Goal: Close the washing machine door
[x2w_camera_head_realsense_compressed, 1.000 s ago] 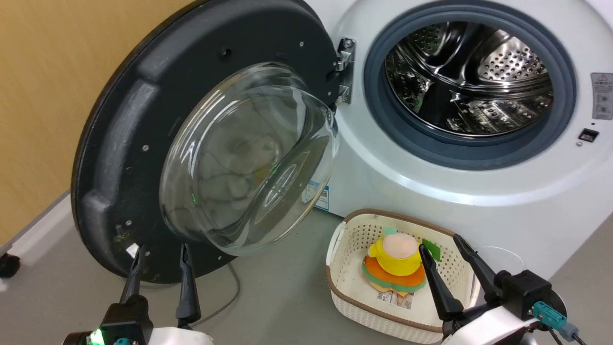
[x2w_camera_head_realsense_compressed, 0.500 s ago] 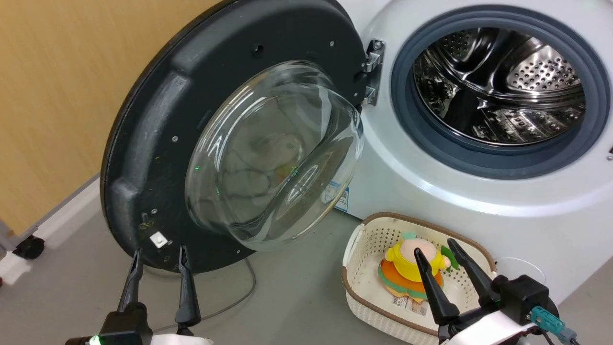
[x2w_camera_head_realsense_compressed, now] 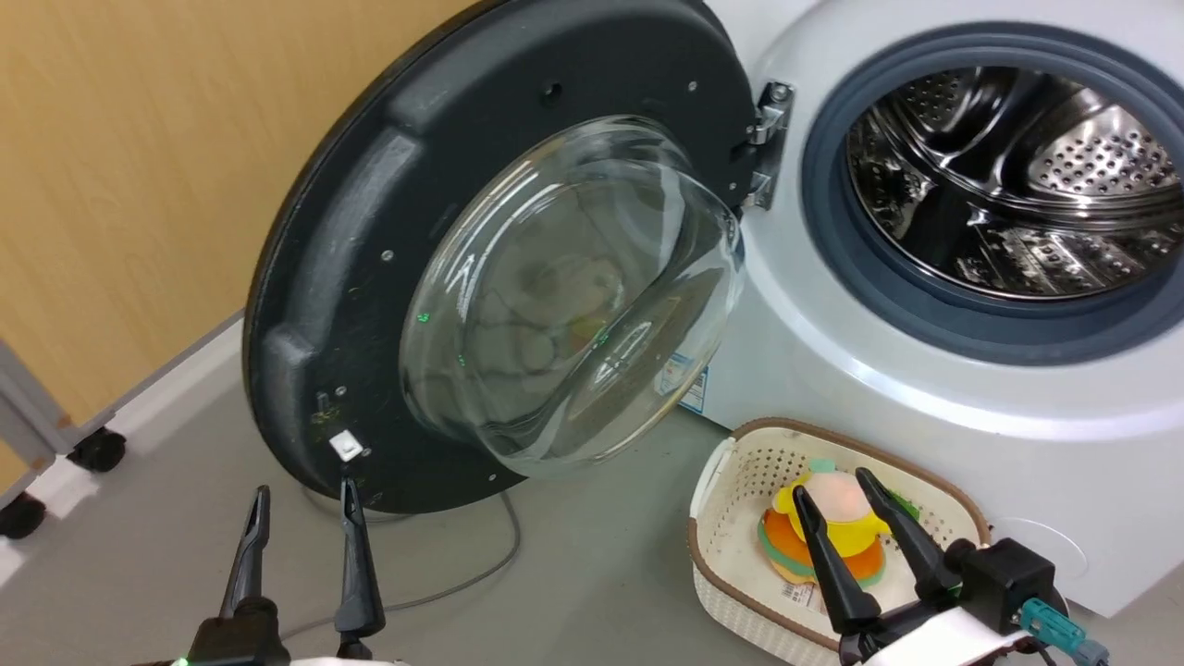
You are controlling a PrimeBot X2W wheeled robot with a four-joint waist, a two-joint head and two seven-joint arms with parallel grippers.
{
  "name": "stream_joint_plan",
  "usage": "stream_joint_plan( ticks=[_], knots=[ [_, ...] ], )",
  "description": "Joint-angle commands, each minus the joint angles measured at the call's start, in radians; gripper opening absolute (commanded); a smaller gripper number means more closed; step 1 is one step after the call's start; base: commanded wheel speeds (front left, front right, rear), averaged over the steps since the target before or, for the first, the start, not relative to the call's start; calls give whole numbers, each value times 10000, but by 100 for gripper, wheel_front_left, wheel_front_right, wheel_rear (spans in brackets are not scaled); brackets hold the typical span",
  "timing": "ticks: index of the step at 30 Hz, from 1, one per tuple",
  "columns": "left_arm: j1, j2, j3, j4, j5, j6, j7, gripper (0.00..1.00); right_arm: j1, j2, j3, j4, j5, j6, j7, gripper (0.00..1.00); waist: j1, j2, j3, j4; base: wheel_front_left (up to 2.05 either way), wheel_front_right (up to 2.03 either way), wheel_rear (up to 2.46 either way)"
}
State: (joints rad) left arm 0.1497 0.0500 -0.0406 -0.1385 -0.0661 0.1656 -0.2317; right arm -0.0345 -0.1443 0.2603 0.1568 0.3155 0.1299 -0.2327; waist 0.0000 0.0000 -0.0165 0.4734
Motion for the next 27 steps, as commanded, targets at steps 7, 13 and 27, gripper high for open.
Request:
stream_joint_plan(
  ticks=[7, 13, 27],
  knots=[
    [270, 3, 15, -128, -130, 171, -260, 100, -179, -97, 197, 141, 269, 8, -248, 100, 0, 0, -22, 336, 0, 0, 0],
    [283, 3, 1, -129, -169, 207, -300, 100, -151, -88, 205, 137, 300, 8, -289, 100, 0, 0, -24, 416, 0, 0, 0],
    [-177, 230, 229, -191, -636, -441, -300, 0, 13, -49, 70, 32, 241, 8, -290, 100, 0, 0, 4, 430, 0, 0, 0]
  ],
)
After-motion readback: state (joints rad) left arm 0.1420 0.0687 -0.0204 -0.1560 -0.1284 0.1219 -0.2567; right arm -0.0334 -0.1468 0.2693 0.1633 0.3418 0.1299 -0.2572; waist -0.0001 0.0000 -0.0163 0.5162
